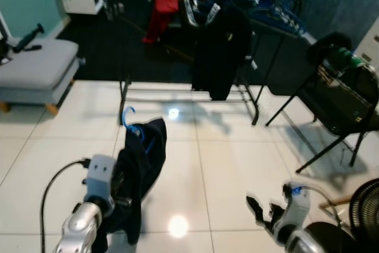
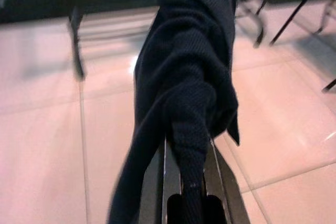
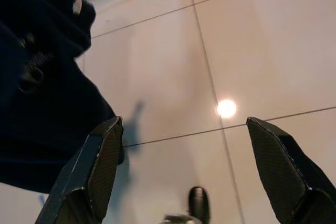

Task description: Hang hanger

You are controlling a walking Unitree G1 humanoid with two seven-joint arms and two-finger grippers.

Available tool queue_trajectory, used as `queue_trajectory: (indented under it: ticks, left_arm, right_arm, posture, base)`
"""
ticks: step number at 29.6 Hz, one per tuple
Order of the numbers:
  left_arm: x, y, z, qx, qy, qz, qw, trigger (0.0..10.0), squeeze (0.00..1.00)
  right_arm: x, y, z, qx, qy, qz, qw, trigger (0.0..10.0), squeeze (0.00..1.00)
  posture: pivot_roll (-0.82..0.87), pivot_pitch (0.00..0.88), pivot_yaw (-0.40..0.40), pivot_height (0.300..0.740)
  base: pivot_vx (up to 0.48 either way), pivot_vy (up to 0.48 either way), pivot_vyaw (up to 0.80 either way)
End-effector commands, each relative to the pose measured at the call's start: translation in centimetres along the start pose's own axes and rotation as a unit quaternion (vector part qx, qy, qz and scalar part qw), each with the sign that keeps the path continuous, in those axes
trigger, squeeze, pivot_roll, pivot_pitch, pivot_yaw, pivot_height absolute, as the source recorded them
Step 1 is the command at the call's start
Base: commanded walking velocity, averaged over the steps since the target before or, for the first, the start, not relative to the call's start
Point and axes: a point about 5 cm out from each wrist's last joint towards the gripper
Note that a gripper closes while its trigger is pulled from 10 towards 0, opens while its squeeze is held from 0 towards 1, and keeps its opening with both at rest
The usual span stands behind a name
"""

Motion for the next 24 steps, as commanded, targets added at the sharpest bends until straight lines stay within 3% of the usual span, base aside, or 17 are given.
queue_trajectory:
  ticks: [1, 3, 13, 24]
  left_arm:
    - [3.2, -0.6, 0.9, -0.033, -0.007, 0.074, 0.997, 10.0, 0.0]
    - [4.9, -1.0, 1.7, -0.054, -0.006, 0.107, 0.993, 10.0, 0.0]
    - [6.7, -2.0, 4.4, -0.092, -0.024, 0.149, 0.984, 10.0, 0.0]
    - [8.5, -2.7, 4.8, -0.061, -0.043, 0.17, 0.983, 10.0, 0.0]
  right_arm:
    - [-0.2, -0.2, -0.1, 0.001, 0.01, 0.009, 1.0, 10.0, 0.0]
    - [-0.5, -0.2, -0.1, -0.003, 0.011, 0.003, 1.0, 10.0, 0.0]
    - [-0.4, -0.7, -0.4, -0.001, 0.017, 0.028, 0.999, 10.0, 0.0]
    - [-0.1, -1.3, -1.0, 0.009, 0.023, 0.042, 0.999, 10.0, 0.0]
  posture:
    - [0.04, 0.059, -0.078, 0.74]
    - [0.04, 0.062, -0.075, 0.74]
    - [0.03, 0.054, -0.075, 0.74]
    - [0.03, 0.066, -0.075, 0.74]
  base:
    - [0.48, 0.0, 0.0]
    - [0.48, 0.0, 0.0]
    - [0.48, 0.0, -0.64]
    - [0.48, 0.0, 0.0]
Point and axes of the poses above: a point about 5 cm out from each wrist's last joint towards the gripper, its own y axis pointing back from the gripper into the wrist, its own x axis along the axis of the wrist's last joint, z = x × y, and after that the axes turned 15 degrees about y, right-handed
